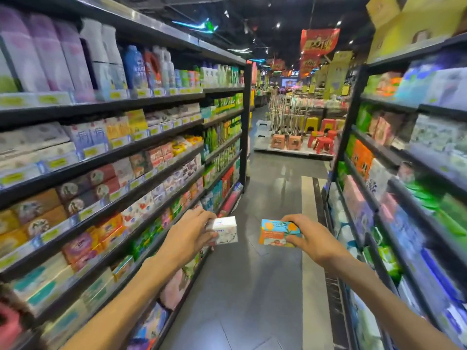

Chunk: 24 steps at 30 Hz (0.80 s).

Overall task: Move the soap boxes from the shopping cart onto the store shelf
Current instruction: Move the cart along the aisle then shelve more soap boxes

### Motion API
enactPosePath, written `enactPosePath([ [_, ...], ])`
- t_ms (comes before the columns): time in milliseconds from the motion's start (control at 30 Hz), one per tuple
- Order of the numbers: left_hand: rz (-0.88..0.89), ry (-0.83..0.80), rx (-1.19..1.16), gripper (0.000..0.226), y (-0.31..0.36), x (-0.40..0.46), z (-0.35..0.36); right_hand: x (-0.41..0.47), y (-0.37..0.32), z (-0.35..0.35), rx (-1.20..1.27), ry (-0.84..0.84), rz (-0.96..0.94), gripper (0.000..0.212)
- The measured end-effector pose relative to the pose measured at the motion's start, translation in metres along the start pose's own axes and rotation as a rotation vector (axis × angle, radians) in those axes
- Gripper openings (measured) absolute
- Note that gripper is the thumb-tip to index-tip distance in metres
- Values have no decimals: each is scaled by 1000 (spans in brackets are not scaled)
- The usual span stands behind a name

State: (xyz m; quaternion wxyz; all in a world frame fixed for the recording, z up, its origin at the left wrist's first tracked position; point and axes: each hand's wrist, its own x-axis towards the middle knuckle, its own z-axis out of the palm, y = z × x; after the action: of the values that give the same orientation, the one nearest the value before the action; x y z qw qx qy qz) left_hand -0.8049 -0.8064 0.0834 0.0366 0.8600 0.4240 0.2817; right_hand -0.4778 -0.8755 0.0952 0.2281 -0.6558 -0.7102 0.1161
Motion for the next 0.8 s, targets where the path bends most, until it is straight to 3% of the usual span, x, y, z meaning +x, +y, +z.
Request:
enactPosePath([
  [167, -32, 20, 80, 37, -48, 70, 19, 103, 28, 10, -20, -25, 7, 39],
  [500, -251, 104, 208, 38, -149, 198, 48, 339, 51, 35, -2, -80, -274, 43],
  [800, -552, 198, 352, 36, -240, 218, 26, 530, -14, 94, 15, -236, -550, 50],
])
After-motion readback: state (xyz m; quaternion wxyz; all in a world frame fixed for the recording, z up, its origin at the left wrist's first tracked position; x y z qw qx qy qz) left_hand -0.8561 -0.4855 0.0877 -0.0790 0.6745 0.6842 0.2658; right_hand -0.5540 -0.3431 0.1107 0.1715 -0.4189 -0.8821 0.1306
